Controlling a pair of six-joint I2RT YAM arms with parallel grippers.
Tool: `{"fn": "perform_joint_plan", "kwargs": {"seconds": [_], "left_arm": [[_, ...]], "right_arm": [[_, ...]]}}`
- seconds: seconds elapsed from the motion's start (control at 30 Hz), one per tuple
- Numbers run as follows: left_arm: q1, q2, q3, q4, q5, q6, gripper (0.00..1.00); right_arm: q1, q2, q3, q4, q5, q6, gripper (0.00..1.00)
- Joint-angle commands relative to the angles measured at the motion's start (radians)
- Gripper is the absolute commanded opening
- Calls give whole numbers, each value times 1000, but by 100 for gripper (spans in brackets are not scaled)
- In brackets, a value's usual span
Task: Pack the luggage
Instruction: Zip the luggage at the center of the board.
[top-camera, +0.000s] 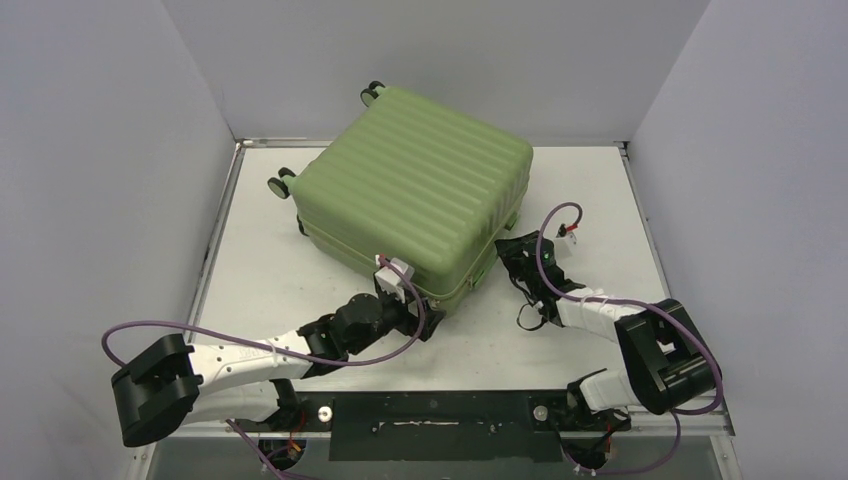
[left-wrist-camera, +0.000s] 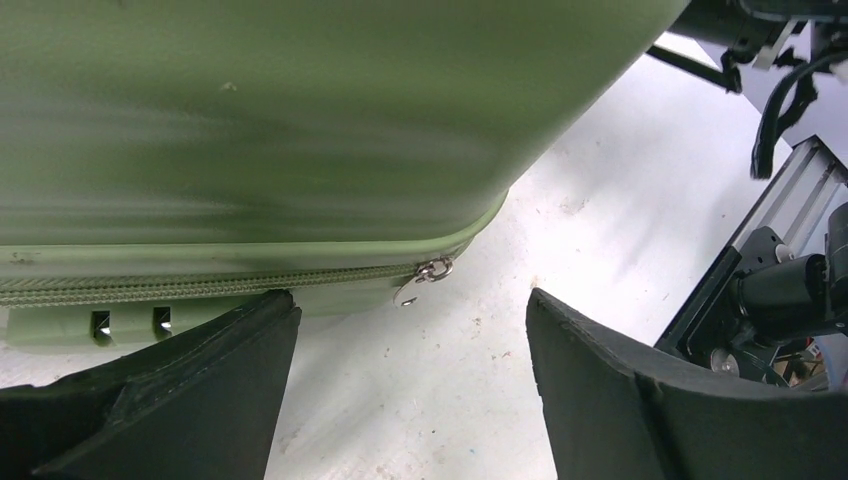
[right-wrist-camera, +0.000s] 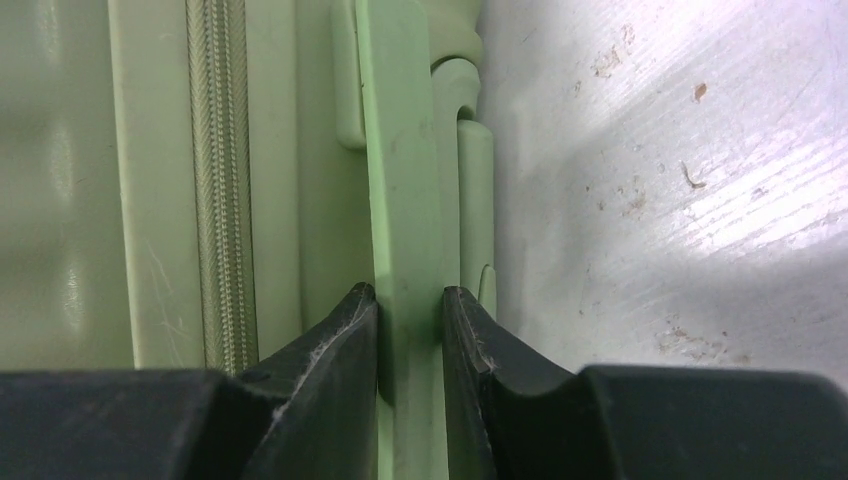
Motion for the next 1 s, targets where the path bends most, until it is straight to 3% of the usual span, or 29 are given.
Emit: {"fn": "perform_joint_plan", "kwargs": {"seconds": [0.0,0.1,0.4,0.6,0.97], "left_arm": [[18,-35,22,85,-25,-7,82],[19,-37,13,93,-19,-16,80],[22,5,3,138,32,-70,63],[18,20,0,146,67,-93,41],[-33,54,20,136,50,-134,39]], "right_arm": [[109,3,-105,-45,-100,129,0],[151,-2,-144,-8,-107,187,0],[225,-18,-154,1,-106,252,0],[249,-14,-158,13,-100,269,0],[261,-12,-173,31,-104,280,0]]}}
